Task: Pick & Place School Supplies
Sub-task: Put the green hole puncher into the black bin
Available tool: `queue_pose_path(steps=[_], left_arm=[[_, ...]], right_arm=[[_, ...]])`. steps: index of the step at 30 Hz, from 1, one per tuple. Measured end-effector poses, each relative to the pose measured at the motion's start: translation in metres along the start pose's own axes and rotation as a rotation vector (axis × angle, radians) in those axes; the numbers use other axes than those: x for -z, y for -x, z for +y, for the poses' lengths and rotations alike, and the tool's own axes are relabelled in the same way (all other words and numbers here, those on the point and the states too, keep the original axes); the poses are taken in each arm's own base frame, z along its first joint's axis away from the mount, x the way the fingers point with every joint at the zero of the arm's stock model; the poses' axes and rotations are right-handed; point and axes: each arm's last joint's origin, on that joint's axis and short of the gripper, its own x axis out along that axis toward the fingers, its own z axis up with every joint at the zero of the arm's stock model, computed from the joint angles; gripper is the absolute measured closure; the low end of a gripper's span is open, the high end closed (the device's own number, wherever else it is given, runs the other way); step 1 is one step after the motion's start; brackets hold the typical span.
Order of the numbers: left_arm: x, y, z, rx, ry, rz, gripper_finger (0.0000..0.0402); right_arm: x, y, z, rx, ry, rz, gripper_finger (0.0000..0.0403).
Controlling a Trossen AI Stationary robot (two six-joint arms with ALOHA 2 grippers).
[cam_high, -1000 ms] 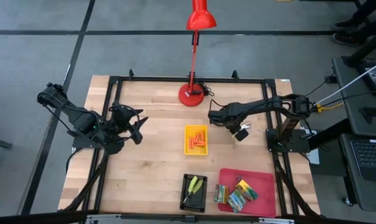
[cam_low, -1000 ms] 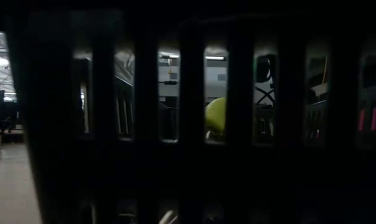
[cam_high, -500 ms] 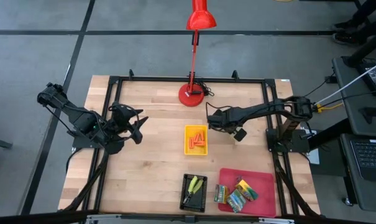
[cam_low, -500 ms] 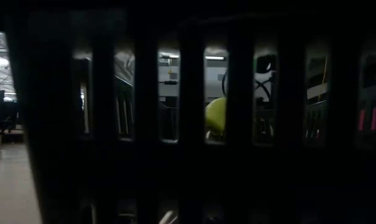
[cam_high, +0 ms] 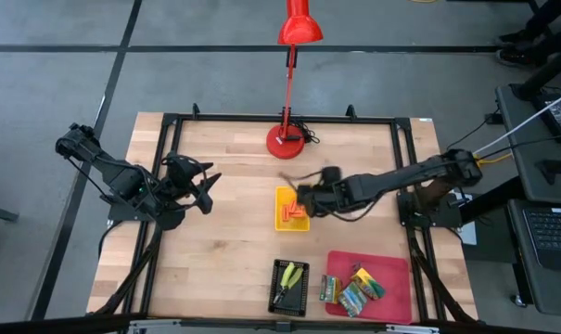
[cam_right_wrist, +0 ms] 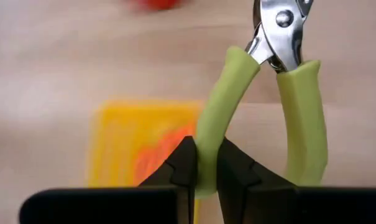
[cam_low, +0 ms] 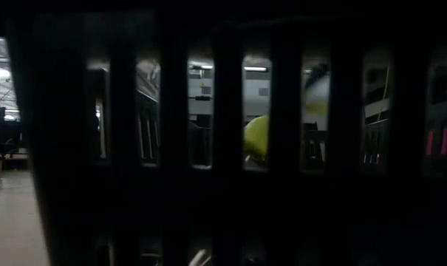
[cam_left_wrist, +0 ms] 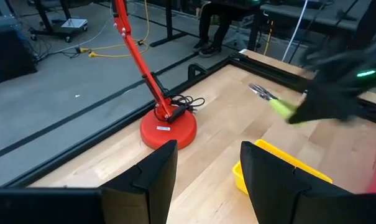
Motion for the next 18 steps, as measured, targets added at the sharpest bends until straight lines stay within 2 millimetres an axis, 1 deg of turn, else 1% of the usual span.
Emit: queue_pose_path(steps=[2, 4, 6, 8, 10, 12, 15, 18], left_arm=[[0.0, 0.0, 0.0, -0.001, -0.008, -0.001, 0.0229], [0.0, 0.0, 0.0, -0.001, -0.023, 0.0, 0.0229], [0.0, 0.0, 0.0, -0.001, -0.031, -0.001, 0.0229], [0.0, 0.0, 0.0, -0.001, -0.034, 0.0, 0.0229], [0.0, 0.0, 0.0, -0.001, -0.024, 0.0, 0.0229], [0.0, 0.0, 0.0, 0.005, -0.016, 0.008, 0.0229], [0.001, 0.0, 0.0, 0.018, 0.001, 0.028, 0.0229], [0.001, 0.0, -0.001, 0.023, 0.019, 0.036, 0.0229]], right_arm=[[0.008, 0.027, 0.019, -0.126, 0.272, 0.033, 0.0365], [0.024, 0.051, 0.035, -0.283, 0.541, 0.095, 0.0365], [0.04, 0.069, 0.04, -0.389, 0.797, 0.174, 0.0365], [0.052, 0.08, 0.038, -0.457, 1.025, 0.261, 0.0365], [0.058, 0.081, 0.029, -0.461, 1.251, 0.325, 0.0365], [0.061, 0.081, 0.022, -0.466, 1.485, 0.353, 0.0365], [0.068, 0.074, 0.016, -0.538, 1.812, 0.39, 0.0365], [0.078, 0.064, 0.016, -0.628, 2.085, 0.392, 0.0365]])
